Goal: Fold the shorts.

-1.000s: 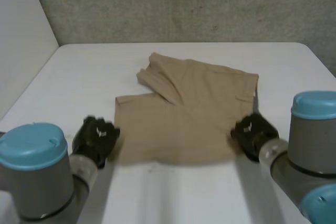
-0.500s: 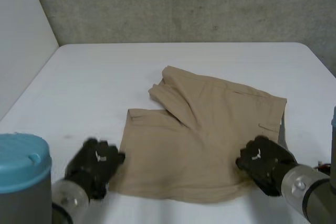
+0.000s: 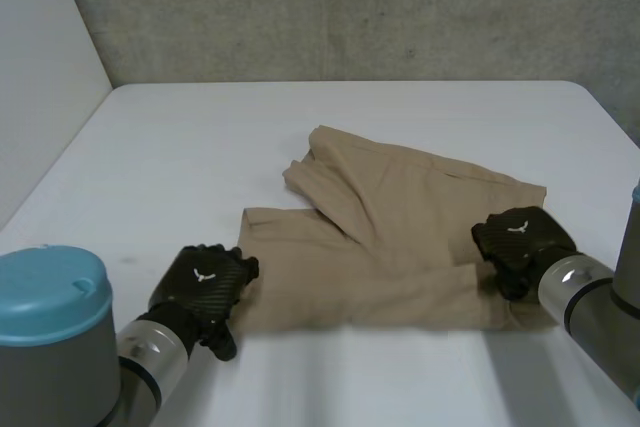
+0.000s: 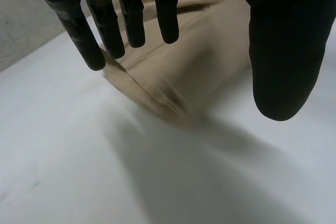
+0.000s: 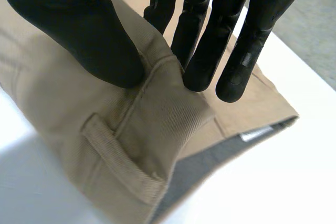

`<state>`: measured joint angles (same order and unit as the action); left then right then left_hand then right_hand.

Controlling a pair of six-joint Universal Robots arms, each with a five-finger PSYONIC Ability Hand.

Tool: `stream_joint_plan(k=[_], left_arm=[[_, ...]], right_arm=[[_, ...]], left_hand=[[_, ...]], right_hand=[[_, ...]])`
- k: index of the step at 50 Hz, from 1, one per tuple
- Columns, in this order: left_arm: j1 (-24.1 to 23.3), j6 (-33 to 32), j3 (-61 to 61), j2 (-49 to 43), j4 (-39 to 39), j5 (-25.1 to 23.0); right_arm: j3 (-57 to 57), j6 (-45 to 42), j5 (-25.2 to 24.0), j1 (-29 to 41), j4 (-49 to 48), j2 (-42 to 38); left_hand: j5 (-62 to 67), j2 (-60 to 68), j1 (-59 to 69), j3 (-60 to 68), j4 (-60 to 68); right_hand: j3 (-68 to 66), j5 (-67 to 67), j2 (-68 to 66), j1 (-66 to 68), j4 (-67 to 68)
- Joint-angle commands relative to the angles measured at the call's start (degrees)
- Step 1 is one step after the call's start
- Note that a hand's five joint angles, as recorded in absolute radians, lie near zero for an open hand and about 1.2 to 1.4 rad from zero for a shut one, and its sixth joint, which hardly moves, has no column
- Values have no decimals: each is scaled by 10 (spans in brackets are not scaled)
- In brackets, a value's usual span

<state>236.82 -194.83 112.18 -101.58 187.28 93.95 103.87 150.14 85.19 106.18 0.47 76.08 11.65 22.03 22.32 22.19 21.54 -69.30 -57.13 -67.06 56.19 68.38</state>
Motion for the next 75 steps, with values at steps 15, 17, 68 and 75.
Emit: stream_joint_plan(k=[15,17,68,75], left_arm=[[-32,-1,-54,-92,35,24],[-32,-1,-57,-97,45,30],[44,-154,-96,73,-159,-99],[36,-45,-94,58,-139,-90]], right_arm=[[11,-2,8,-9,-9,-5],[12,-2,9,-9,-9,-5],[31,-211,-153,-78,227,112],[4,-104,-123,-76,146,42]], left_hand=[[272,268,265,267,273],[418,414,411,412,419],[520,517,514,515,522],[93,89,86,87,94]], right_hand=[[-107,-129,-129,238,116],[-107,-129,-129,238,116],[-107,-129,-129,238,116],[-107,-129,-129,238,116]])
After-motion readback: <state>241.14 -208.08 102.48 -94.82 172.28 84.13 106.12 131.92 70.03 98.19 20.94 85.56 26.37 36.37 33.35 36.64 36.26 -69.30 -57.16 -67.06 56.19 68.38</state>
